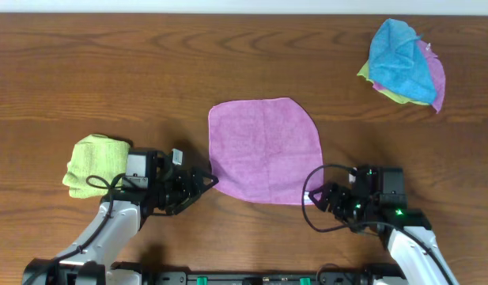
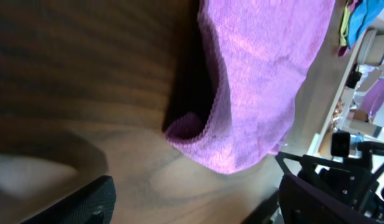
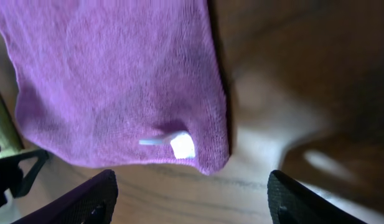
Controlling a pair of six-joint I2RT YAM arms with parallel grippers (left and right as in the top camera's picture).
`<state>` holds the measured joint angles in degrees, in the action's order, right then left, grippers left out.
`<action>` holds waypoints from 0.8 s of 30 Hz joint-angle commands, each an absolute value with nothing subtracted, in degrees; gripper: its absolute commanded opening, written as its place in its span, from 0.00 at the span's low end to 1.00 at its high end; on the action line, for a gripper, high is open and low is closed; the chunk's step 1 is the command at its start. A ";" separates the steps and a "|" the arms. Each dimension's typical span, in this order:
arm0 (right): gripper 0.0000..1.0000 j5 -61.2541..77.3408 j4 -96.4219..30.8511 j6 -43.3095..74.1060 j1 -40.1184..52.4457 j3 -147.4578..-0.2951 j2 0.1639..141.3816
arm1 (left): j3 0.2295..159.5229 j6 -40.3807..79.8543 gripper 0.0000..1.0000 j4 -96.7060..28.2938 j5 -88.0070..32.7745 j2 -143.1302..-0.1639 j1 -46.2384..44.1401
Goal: Fold the cloth
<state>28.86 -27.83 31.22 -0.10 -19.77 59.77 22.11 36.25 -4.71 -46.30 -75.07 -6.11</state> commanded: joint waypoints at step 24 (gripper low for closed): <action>0.71 27.22 -14.79 36.40 -0.25 -19.38 75.88 | 21.74 42.54 0.96 9.63 -42.24 -83.26 -8.69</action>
